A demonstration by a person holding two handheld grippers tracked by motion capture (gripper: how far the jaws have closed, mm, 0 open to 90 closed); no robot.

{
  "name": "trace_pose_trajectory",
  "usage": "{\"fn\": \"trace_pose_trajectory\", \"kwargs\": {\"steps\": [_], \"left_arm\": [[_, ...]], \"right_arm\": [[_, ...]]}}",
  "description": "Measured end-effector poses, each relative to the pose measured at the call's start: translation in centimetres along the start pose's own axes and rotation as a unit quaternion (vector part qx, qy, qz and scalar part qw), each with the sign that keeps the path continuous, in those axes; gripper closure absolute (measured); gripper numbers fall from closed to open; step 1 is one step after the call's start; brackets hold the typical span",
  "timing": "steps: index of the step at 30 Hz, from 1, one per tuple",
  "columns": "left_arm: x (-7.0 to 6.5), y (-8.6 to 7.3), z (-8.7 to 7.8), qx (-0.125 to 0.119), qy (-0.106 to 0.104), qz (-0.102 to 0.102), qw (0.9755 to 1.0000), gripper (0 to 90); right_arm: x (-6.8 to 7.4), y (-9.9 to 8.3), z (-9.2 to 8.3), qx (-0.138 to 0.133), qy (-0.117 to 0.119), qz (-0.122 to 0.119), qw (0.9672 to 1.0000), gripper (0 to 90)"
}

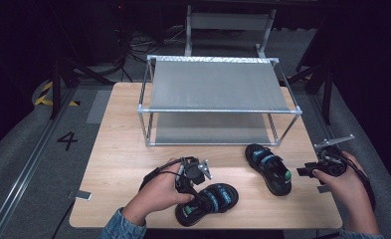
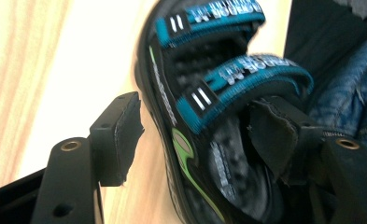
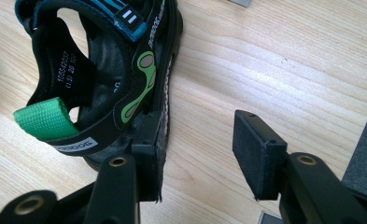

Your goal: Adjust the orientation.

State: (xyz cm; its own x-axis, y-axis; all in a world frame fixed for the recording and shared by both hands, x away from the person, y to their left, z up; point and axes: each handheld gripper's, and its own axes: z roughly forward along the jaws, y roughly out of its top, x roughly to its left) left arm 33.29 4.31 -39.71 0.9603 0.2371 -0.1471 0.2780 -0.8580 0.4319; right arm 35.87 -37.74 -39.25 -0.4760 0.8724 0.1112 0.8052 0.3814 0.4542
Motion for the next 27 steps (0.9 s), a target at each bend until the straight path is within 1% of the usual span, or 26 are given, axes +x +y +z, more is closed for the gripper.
{"fn": "trace_pose_trajectory", "kwargs": {"steps": [1,2,4,6,7,8,9,10,12,15,16,17,18,19,21,22,23,24,26,27], "left_arm": [[0.0,0.1,0.1,0.002,0.005,-0.002,1.0000,34.5],[0.1,0.1,0.3,-0.002,0.007,0.001,1.0000,34.3],[0.2,0.2,0.7,-0.004,0.005,0.002,1.0000,35.0],[0.1,0.4,1.1,0.005,0.011,0.015,0.9998,37.3],[0.0,0.5,1.3,0.000,0.015,0.017,0.9997,39.6],[-0.1,0.7,1.2,0.003,0.007,0.017,0.9998,44.7],[-0.3,0.8,1.1,0.000,0.001,0.018,0.9998,52.2],[-0.5,0.9,0.9,0.005,0.005,0.023,0.9997,56.9],[-0.7,0.9,0.7,0.005,0.014,0.020,0.9997,61.1],[-0.7,0.9,0.6,0.007,0.012,0.011,0.9998,66.1],[-0.6,0.8,0.5,0.002,0.010,0.004,0.9999,67.7],[-0.6,0.9,0.4,0.006,0.013,-0.001,0.9999,69.3],[-0.6,0.9,0.4,0.006,0.013,-0.001,0.9999,70.1],[-0.6,0.8,0.3,0.000,0.016,-0.012,0.9998,70.1],[-0.4,0.7,-0.1,-0.006,0.029,-0.028,0.9991,70.5],[-0.2,0.6,-0.3,-0.009,0.038,-0.033,0.9987,70.4],[0.0,0.5,-0.5,-0.010,0.045,-0.044,0.9979,70.4],[0.3,0.4,-0.7,-0.010,0.053,-0.046,0.9975,70.3],[0.8,0.2,-1.1,-0.017,0.065,-0.066,0.9955,70.3],[1.2,0.1,-1.3,-0.026,0.074,-0.076,0.9940,70.3]], "right_arm": [[0.0,0.0,0.0,0.000,0.000,-0.001,1.0000,54.8],[0.0,0.0,0.0,-0.001,-0.001,-0.002,1.0000,54.8],[0.0,0.0,-0.1,-0.003,0.000,-0.001,1.0000,54.8],[0.1,0.0,-0.1,-0.002,0.000,-0.003,1.0000,54.8],[0.1,0.0,-0.1,-0.003,0.001,-0.004,1.0000,54.8],[0.1,0.1,-0.1,-0.002,0.001,-0.005,1.0000,54.8],[0.2,0.1,-0.1,-0.003,0.001,-0.005,1.0000,54.8],[0.2,0.1,-0.1,-0.004,0.001,-0.007,1.0000,54.8],[0.2,0.1,-0.1,-0.007,0.002,-0.008,0.9999,54.7],[0.3,0.1,-0.1,-0.007,0.003,-0.007,0.9999,55.4],[0.3,0.1,-0.1,-0.006,0.004,-0.007,0.9999,55.4],[0.3,0.1,-0.1,-0.006,0.004,-0.010,0.9999,55.4],[0.3,0.1,-0.1,-0.006,0.004,-0.010,0.9999,55.4],[0.3,0.1,-0.1,-0.005,0.004,-0.009,0.9999,55.4],[0.3,0.1,-0.1,-0.007,0.004,-0.009,0.9999,55.4],[0.3,0.1,-0.1,-0.006,0.005,-0.008,0.9999,55.5],[0.3,0.1,-0.1,-0.006,0.004,-0.007,0.9999,55.5],[0.3,0.1,-0.1,-0.006,0.004,-0.006,1.0000,55.5],[0.2,0.0,0.0,-0.006,0.005,-0.005,1.0000,55.5],[0.2,0.1,0.0,-0.005,0.005,-0.006,1.0000,55.5]]}}
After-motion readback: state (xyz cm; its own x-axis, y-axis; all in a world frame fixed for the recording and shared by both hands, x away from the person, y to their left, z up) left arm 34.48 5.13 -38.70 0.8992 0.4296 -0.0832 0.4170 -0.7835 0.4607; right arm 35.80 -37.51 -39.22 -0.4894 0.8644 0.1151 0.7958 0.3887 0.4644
